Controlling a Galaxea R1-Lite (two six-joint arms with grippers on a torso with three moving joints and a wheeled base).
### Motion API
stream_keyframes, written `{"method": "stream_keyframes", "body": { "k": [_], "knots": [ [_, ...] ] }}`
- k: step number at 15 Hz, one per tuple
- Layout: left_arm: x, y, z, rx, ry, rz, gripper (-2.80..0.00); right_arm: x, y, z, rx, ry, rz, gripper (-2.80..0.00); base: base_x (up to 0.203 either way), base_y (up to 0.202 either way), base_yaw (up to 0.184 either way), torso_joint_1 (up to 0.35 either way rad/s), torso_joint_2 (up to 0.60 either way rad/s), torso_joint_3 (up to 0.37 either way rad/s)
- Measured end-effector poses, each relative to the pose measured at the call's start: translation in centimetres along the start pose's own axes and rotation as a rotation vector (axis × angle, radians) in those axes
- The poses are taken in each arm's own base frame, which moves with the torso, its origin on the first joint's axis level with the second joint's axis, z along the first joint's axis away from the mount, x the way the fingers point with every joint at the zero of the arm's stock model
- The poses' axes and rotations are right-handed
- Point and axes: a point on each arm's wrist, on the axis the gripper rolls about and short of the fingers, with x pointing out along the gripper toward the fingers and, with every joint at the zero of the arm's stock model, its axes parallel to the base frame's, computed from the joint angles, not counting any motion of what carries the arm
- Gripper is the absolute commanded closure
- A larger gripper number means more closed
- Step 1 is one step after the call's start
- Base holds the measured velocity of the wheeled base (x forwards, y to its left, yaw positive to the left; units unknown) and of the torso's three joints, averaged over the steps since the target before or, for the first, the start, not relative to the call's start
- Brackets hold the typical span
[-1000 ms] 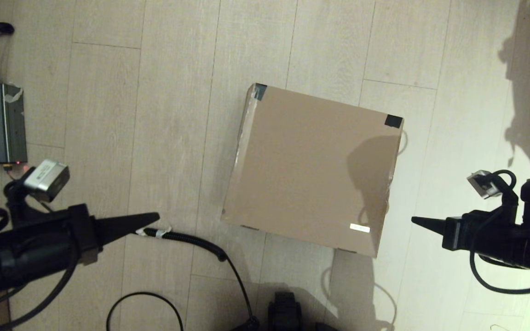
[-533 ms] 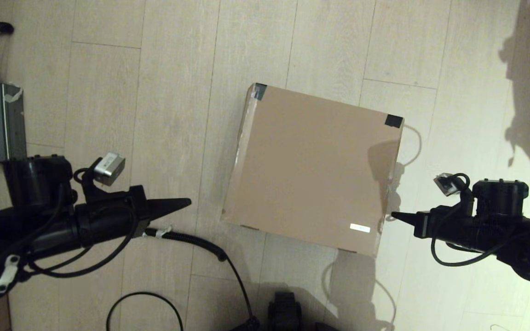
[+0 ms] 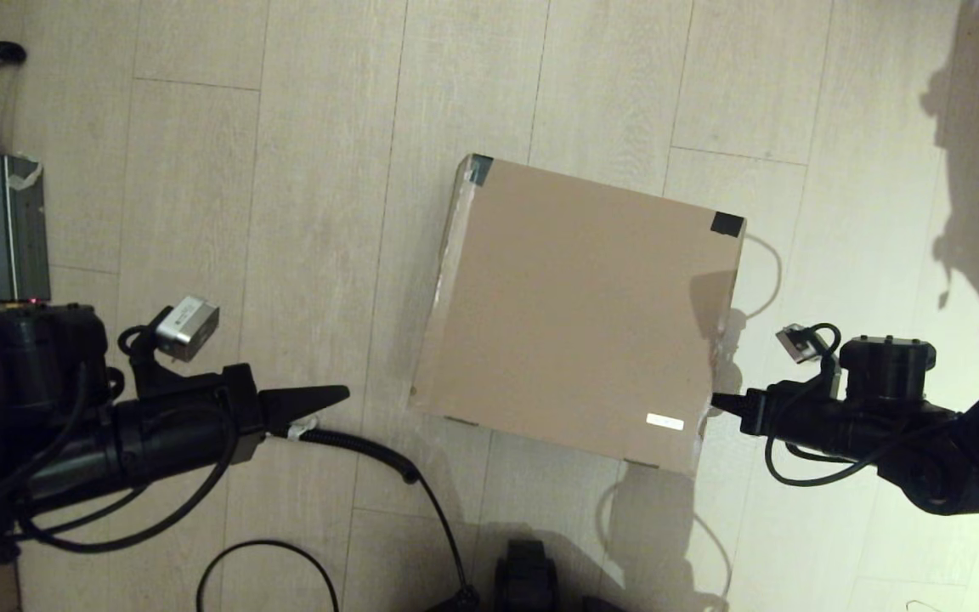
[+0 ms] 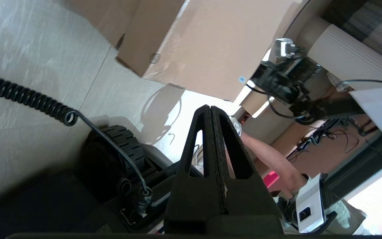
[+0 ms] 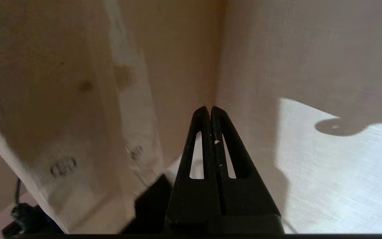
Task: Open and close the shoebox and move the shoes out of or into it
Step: Open the shoe box
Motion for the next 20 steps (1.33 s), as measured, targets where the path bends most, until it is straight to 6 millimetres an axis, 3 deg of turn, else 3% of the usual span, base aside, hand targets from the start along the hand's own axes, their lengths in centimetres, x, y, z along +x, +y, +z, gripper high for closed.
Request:
{"method": "stream_keyframes", "body": {
  "k": [5, 9, 20],
  "knots": [
    [-0.1, -0.2, -0.4, 0.004, 0.007, -0.005, 0.00, 1.4, 0.8, -0.2, 0.014, 0.007, 0.039, 0.00, 0.000, 0.000, 0.000, 0.000, 0.00, 0.000],
    [0.1, 0.1, -1.3, -0.019, 0.043, 0.003, 0.00, 1.1, 1.3, 0.0, 0.013, 0.002, 0.041, 0.00, 0.000, 0.000, 0.000, 0.000, 0.00, 0.000],
    [-0.7, 0.1, -4.0, -0.052, 0.101, 0.014, 0.00, -3.1, 5.4, 3.7, 0.123, -0.071, 0.172, 0.00, 0.000, 0.000, 0.000, 0.000, 0.00, 0.000]
  ]
}}
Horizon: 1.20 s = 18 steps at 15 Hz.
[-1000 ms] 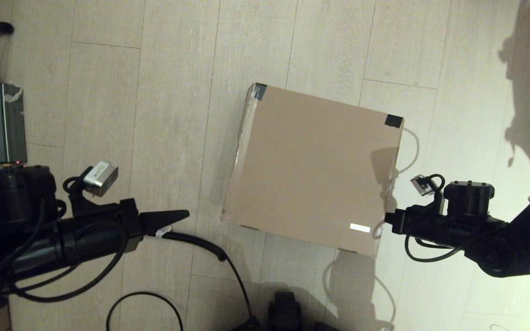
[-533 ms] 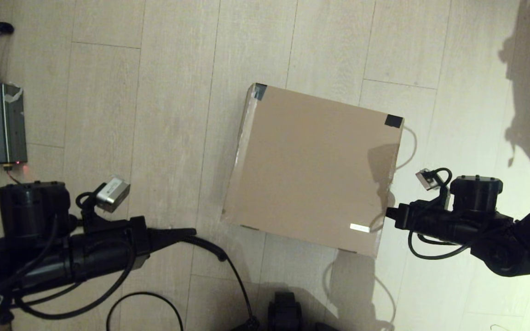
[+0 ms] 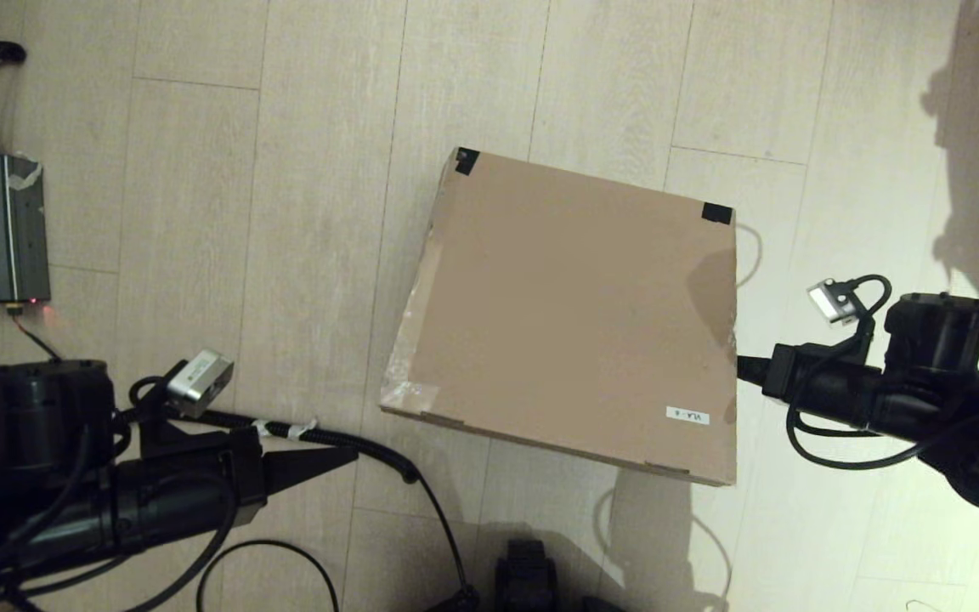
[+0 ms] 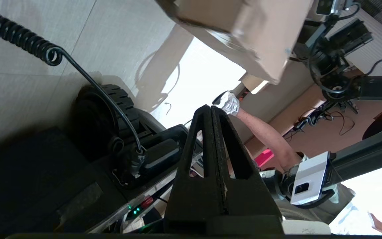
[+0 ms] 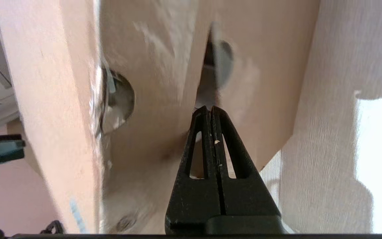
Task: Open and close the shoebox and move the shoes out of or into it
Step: Open the shoe box
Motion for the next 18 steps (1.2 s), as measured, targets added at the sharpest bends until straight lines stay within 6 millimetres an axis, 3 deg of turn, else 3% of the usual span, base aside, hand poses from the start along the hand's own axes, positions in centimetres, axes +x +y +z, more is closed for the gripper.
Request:
{"method": "stream_keyframes", "body": {
  "k": [5, 10, 13, 18],
  "knots": [
    [-0.4, -0.8, 0.7, 0.030, -0.032, -0.015, 0.00, -1.8, 2.3, 1.4, -0.010, -0.015, 0.002, 0.00, 0.000, 0.000, 0.000, 0.000, 0.00, 0.000],
    [-0.4, -2.1, 1.0, 0.067, -0.040, -0.053, 0.00, -4.4, 5.9, 3.2, -0.046, -0.056, 0.020, 0.00, 0.000, 0.000, 0.000, 0.000, 0.00, 0.000],
    [0.5, -3.7, 2.4, 0.120, -0.051, -0.113, 0.00, -5.8, 8.1, 4.8, -0.057, -0.102, 0.039, 0.00, 0.000, 0.000, 0.000, 0.000, 0.00, 0.000],
    [2.6, -5.8, 3.8, 0.173, -0.039, -0.192, 0.00, -7.4, 10.2, 7.7, -0.101, -0.192, 0.047, 0.00, 0.000, 0.000, 0.000, 0.000, 0.00, 0.000]
  ]
}}
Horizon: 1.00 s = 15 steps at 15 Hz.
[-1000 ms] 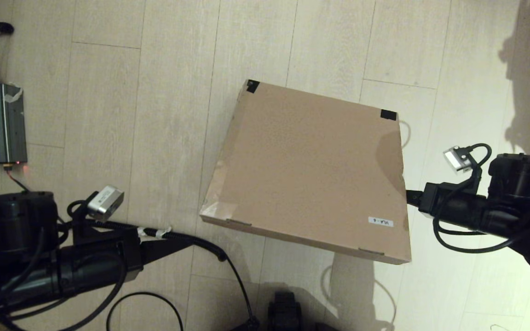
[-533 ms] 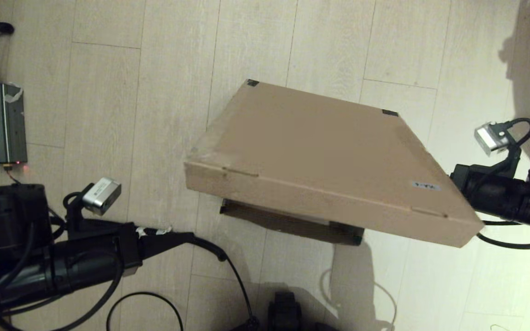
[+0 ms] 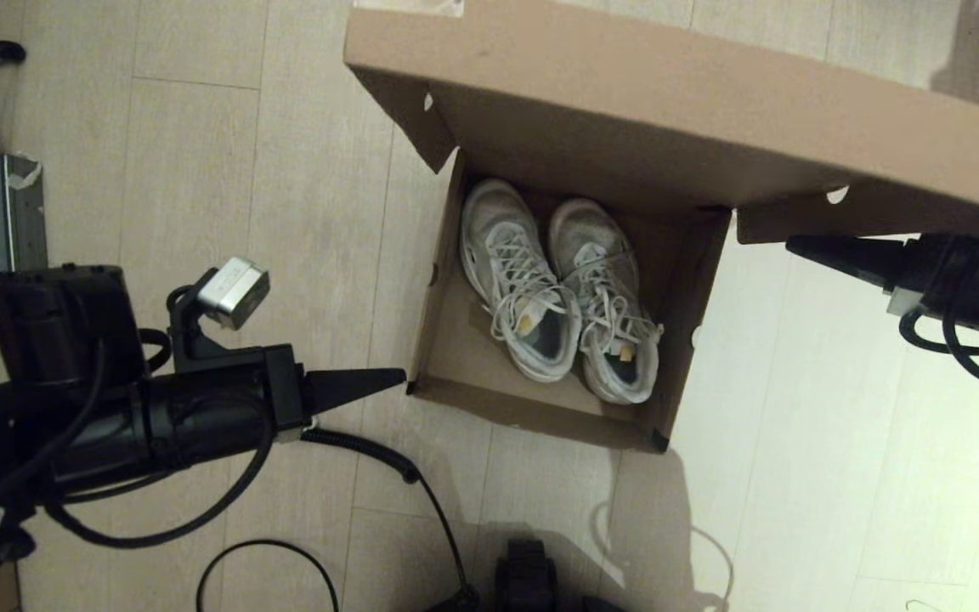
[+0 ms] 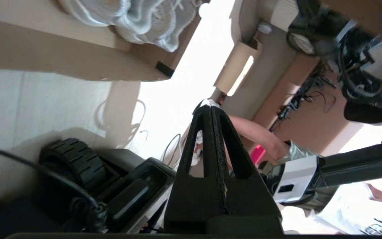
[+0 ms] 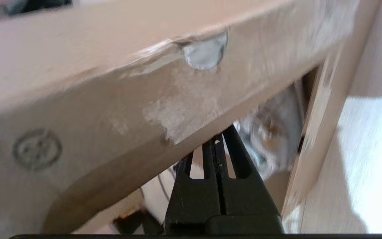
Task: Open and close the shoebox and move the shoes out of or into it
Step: Open the shoe box
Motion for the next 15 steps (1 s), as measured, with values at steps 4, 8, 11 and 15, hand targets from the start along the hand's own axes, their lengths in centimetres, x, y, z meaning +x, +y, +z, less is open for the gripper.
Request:
{"method": "stream_keyframes", "body": {
  "k": [4, 8, 11, 15],
  "knots": [
    [0.2, 0.1, -0.2, -0.002, -0.003, 0.018, 0.00, 0.0, 0.2, 3.5, -0.028, -0.089, 0.002, 0.00, 0.000, 0.000, 0.000, 0.000, 0.00, 0.000],
    [0.2, 0.3, -0.3, -0.006, -0.018, 0.053, 0.00, 0.9, -0.4, 7.0, -0.049, -0.145, -0.001, 0.00, 0.000, 0.000, 0.000, 0.000, 0.00, 0.000],
    [0.6, 1.3, -0.3, 0.000, -0.030, 0.112, 0.00, 1.2, -1.3, 6.8, -0.015, -0.109, -0.058, 0.00, 0.000, 0.000, 0.000, 0.000, 0.00, 0.000],
    [2.8, 4.5, 0.0, 0.223, -0.097, 0.380, 0.00, 2.6, -2.4, 5.1, -0.126, -0.113, -0.343, 0.00, 0.000, 0.000, 0.000, 0.000, 0.00, 0.000]
  ]
}}
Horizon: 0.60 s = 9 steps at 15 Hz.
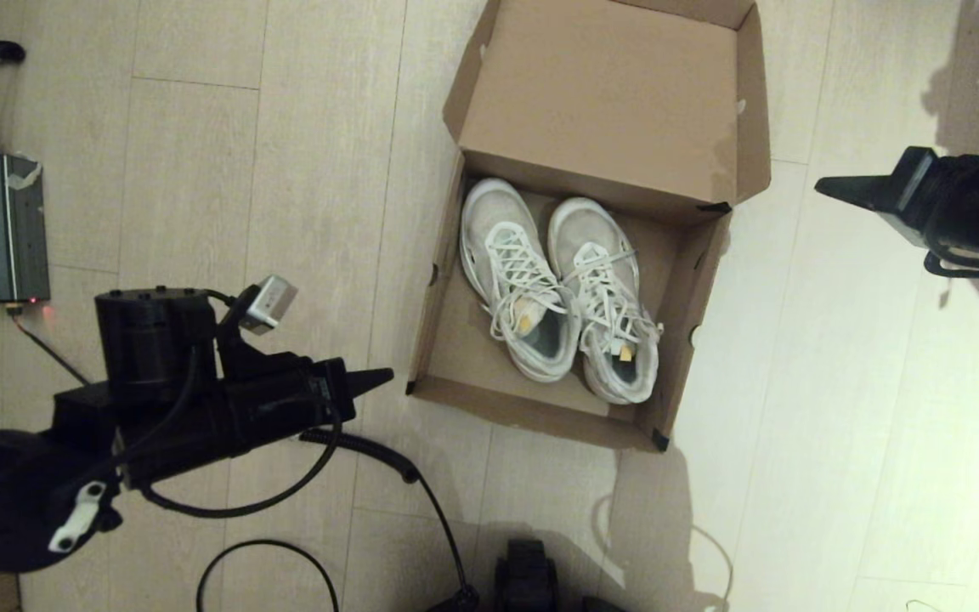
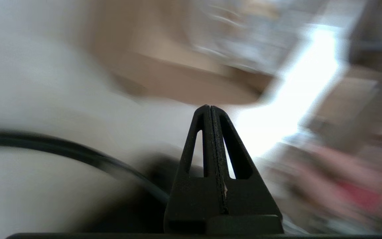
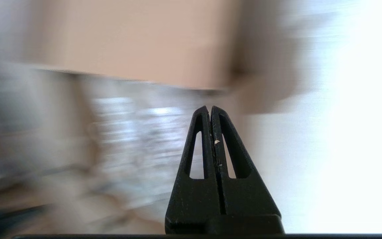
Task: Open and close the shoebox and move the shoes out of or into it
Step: Open the shoe box, then put the shoes out of the shoe box
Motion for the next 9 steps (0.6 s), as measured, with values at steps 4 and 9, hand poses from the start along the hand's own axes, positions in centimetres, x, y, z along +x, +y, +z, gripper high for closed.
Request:
{"method": "stream_keyframes", "body": {
  "k": [4, 9],
  "knots": [
    [3.4, 2.5, 0.5, 0.094, -0.122, 0.119, 0.00, 2.0, 2.3, -3.0, -0.245, 0.024, -0.283, 0.00, 0.000, 0.000, 0.000, 0.000, 0.00, 0.000],
    [7.3, 6.8, 1.3, 0.028, -0.153, 0.164, 0.00, 1.8, 4.7, -4.8, -0.288, 0.069, -0.255, 0.00, 0.000, 0.000, 0.000, 0.000, 0.00, 0.000]
  ]
}}
